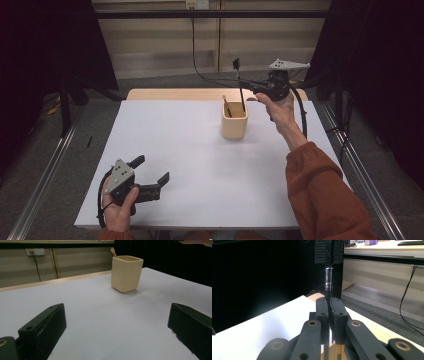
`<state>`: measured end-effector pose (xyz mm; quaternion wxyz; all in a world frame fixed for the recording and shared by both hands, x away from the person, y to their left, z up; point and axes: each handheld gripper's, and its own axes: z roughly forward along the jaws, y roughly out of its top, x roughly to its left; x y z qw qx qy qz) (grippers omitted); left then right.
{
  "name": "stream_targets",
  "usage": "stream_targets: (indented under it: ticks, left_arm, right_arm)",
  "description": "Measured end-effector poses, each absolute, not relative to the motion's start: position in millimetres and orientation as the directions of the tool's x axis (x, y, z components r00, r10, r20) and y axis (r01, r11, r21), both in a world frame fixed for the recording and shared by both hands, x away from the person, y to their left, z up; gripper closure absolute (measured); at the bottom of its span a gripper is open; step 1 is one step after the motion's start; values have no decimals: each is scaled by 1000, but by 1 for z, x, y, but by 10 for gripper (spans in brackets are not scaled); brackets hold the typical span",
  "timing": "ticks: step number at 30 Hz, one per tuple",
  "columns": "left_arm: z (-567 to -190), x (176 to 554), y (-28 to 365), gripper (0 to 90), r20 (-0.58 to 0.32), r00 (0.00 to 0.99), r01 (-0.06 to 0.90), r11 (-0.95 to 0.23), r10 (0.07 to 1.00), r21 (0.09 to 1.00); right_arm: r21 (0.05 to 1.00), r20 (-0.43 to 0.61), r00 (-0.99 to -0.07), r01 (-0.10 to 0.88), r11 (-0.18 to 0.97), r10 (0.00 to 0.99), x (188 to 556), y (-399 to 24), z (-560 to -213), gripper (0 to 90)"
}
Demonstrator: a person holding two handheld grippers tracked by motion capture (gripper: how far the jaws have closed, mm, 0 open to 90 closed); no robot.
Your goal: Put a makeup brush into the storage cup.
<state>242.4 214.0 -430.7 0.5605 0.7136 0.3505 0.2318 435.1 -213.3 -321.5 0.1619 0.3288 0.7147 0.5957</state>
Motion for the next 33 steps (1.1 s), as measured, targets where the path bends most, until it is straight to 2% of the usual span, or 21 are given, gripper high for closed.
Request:
stream_targets:
  ticks: [21,33]
  left_arm:
    - [-431,243,214,18,-64,649,241,-125,758,962]
    - [-432,243,213,17,-67,648,247,-126,758,961]
  right_arm:
    - [958,147,-724,274,85,674,454,-202,-315,857]
    - [952,161,-710,296,83,685,461,-204,-325,857]
